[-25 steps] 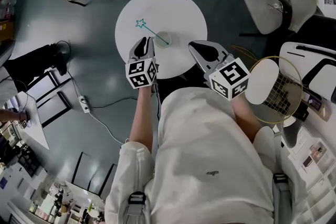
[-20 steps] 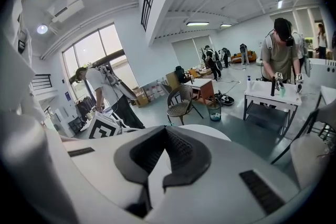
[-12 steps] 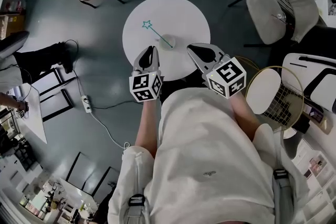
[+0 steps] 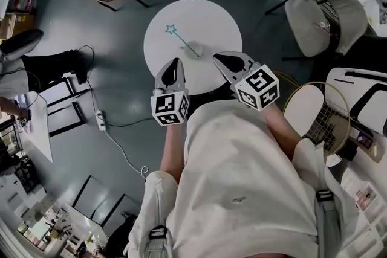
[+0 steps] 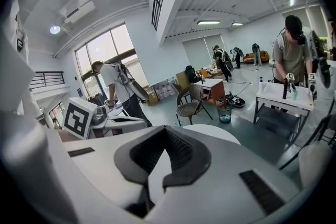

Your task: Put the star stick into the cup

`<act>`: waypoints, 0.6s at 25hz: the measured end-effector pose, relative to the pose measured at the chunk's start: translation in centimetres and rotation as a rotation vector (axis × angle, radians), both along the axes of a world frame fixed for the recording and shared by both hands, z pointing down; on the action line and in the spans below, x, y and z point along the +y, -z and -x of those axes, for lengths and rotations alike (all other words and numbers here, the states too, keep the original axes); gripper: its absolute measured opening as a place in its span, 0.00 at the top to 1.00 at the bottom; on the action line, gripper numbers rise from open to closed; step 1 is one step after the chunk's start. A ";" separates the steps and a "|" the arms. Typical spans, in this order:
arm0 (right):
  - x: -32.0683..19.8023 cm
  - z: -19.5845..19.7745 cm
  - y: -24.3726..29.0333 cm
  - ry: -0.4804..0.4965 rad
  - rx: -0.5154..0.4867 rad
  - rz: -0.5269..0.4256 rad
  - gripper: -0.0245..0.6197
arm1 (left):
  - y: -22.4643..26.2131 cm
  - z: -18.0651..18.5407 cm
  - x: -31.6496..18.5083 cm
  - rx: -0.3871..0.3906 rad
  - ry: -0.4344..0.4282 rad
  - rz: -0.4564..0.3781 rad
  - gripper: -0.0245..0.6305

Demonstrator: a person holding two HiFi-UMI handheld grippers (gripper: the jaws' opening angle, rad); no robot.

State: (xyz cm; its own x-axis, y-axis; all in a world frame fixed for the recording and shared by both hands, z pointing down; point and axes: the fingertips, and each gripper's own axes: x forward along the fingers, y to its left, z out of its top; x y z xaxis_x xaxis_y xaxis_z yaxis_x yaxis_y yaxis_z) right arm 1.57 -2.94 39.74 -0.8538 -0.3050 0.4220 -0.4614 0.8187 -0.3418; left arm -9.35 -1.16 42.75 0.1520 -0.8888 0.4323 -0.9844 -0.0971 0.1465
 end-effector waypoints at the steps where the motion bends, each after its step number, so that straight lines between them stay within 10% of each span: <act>1: 0.1 -0.1 -0.1 0.000 0.000 0.003 0.95 | 0.2 -0.2 0.1 0.000 -0.001 -0.004 0.94; 15: 0.7 -1.4 -0.8 0.017 -0.017 0.038 0.95 | 1.5 -2.5 1.2 -0.024 -0.007 0.003 0.94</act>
